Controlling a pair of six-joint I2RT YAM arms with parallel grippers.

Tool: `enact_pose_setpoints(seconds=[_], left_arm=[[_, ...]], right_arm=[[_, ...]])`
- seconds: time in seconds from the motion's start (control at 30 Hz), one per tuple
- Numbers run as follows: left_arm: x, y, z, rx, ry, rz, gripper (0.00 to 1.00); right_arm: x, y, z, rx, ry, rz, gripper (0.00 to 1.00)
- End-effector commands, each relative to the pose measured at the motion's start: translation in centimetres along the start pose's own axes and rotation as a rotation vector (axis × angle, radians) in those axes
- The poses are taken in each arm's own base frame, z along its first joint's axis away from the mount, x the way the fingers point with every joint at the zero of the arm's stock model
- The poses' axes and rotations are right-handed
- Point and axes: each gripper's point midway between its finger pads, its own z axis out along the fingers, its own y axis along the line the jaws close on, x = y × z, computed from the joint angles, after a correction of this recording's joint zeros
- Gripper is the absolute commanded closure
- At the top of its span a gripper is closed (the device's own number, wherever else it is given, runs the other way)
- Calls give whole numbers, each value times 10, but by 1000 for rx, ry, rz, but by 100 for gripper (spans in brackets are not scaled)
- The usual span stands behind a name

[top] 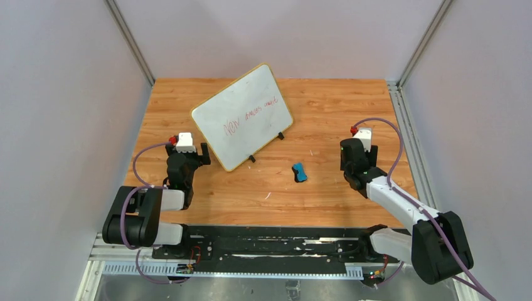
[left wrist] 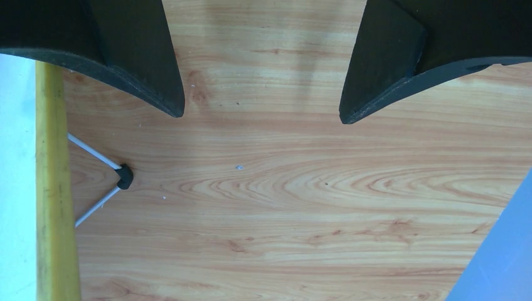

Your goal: Erase the whiteboard

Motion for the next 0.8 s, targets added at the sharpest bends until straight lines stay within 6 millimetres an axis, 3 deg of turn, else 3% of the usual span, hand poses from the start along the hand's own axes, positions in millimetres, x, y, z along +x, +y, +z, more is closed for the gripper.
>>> enact_pose_setpoints(seconds=[0.0, 0.13, 0.27, 0.4, 0.6, 0.77], left_arm=[[-14, 1, 4, -11, -49, -8, 2], [-15, 1, 4, -11, -49, -8, 2], [-14, 1, 4, -11, -49, -10, 2], [-15, 1, 4, -10, -50, -9, 2], [-14, 1, 4, -10, -49, -10, 2], [-15, 1, 4, -10, -49, -9, 2]], right_arm=[[-15, 3, -3, -5, -41, 19, 33], [-14, 7, -5, -32, -27, 25, 35], [-22, 27, -19, -154, 65, -12, 42], [-24, 55, -44, -336, 195, -102, 43], [-8, 78, -83, -513, 315, -210, 43], [13, 101, -104, -609, 371, -276, 43]])
